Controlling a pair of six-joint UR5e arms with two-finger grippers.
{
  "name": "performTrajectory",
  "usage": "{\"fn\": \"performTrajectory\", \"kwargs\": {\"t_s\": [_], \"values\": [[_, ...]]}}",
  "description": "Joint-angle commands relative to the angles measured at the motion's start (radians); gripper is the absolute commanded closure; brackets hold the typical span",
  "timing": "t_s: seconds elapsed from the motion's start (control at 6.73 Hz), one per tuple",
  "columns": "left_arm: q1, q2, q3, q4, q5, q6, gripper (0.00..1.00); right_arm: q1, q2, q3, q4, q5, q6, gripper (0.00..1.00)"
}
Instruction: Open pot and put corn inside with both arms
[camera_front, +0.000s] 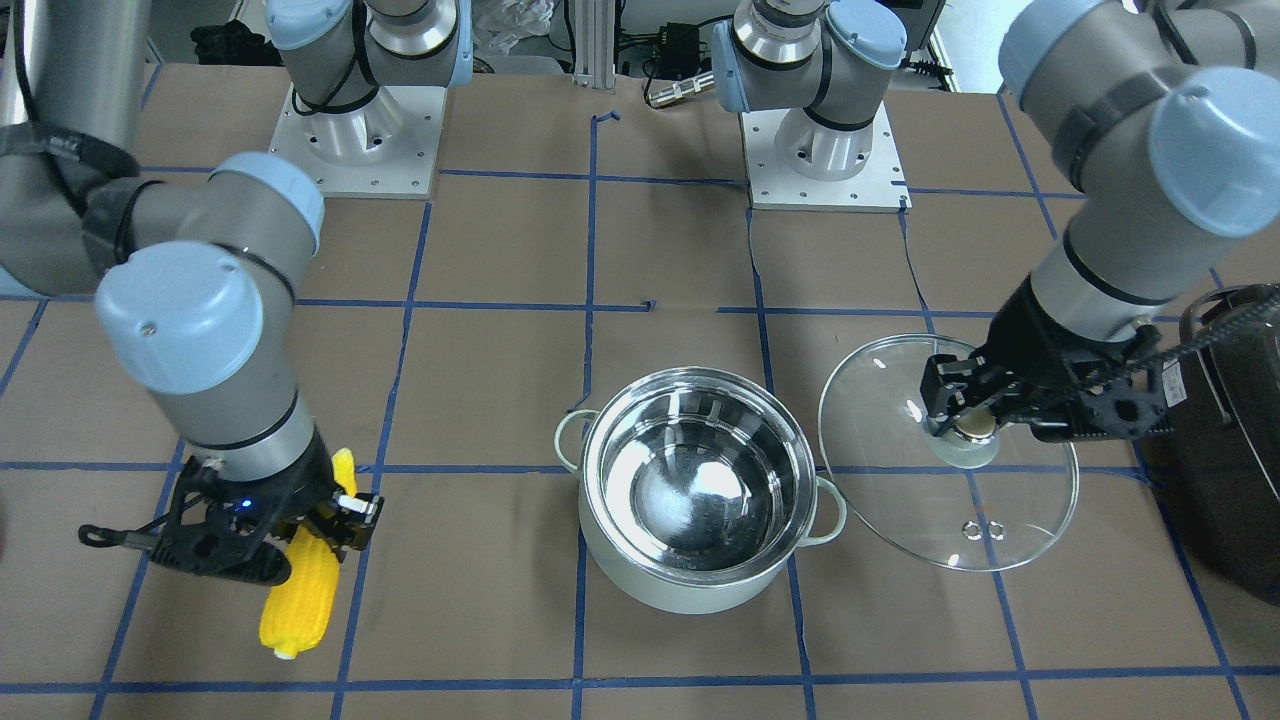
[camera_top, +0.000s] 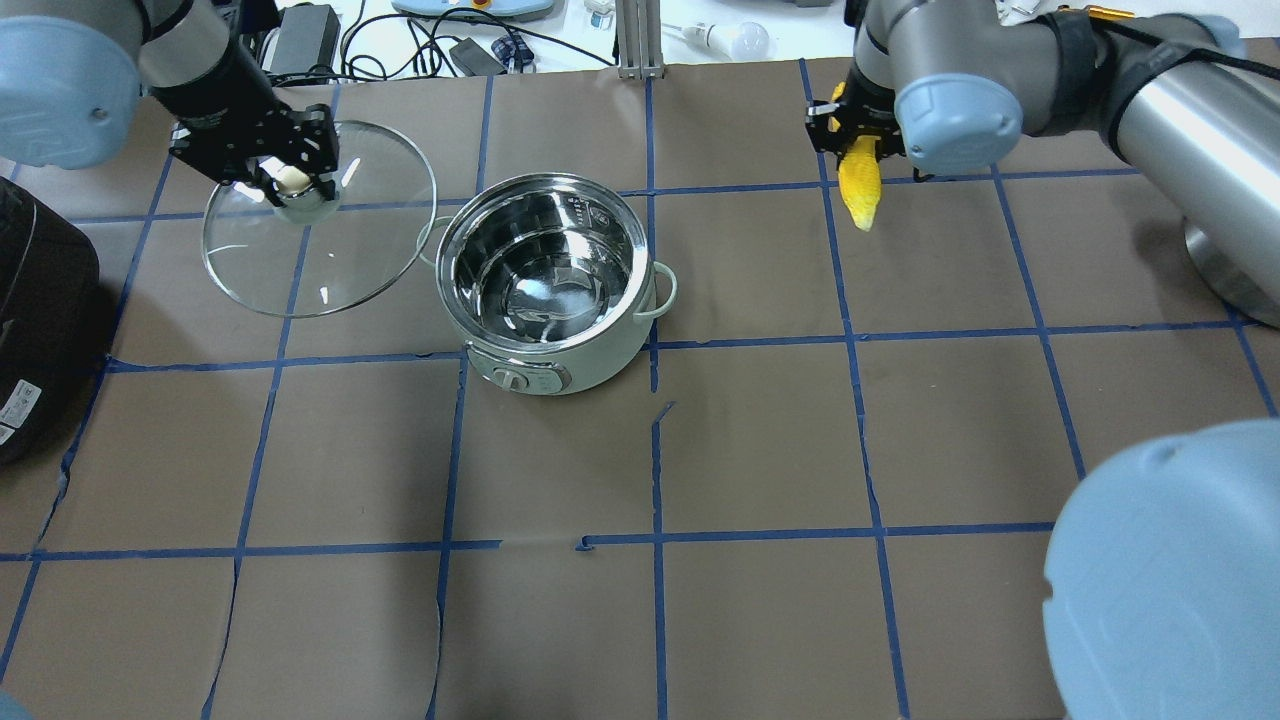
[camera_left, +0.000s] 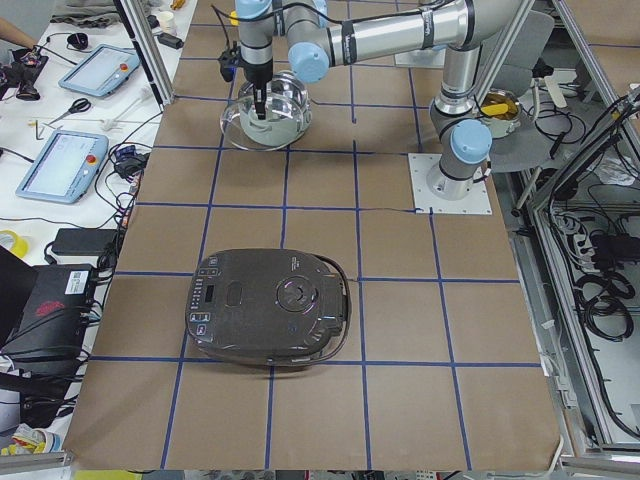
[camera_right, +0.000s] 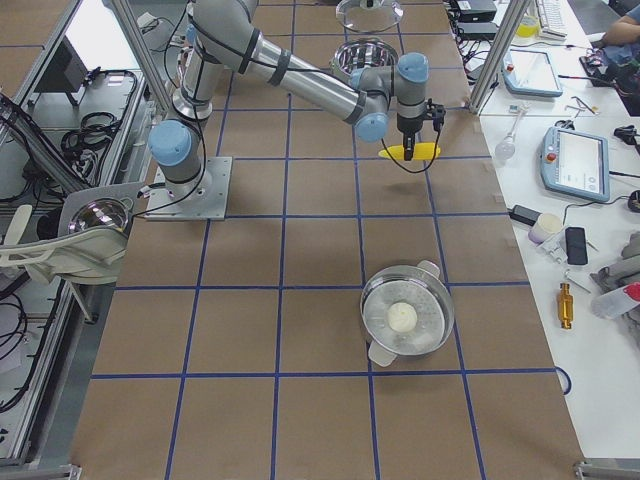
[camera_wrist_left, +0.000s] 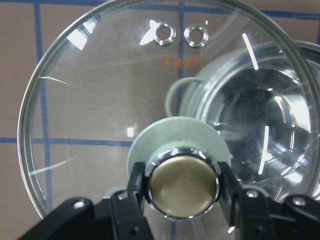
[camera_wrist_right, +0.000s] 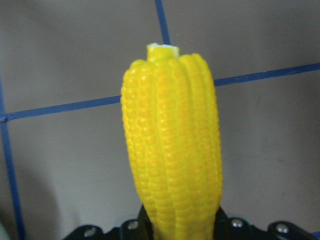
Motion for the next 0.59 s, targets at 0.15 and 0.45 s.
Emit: {"fn": "performTrajectory", "kwargs": {"t_s": [0.15, 0.45], "values": [[0.182, -0.035, -0.176, 0.219, -0.004, 0.220, 0.88, 0.266, 0.031, -0.200, 0.181, -0.022, 0.189, 1.00], [0.239, -0.087, -0.254, 0.326, -0.006, 0.292, 0.89, 0.379, 0.162, -0.311, 0.178, -0.022, 0.269, 1.00]]}}
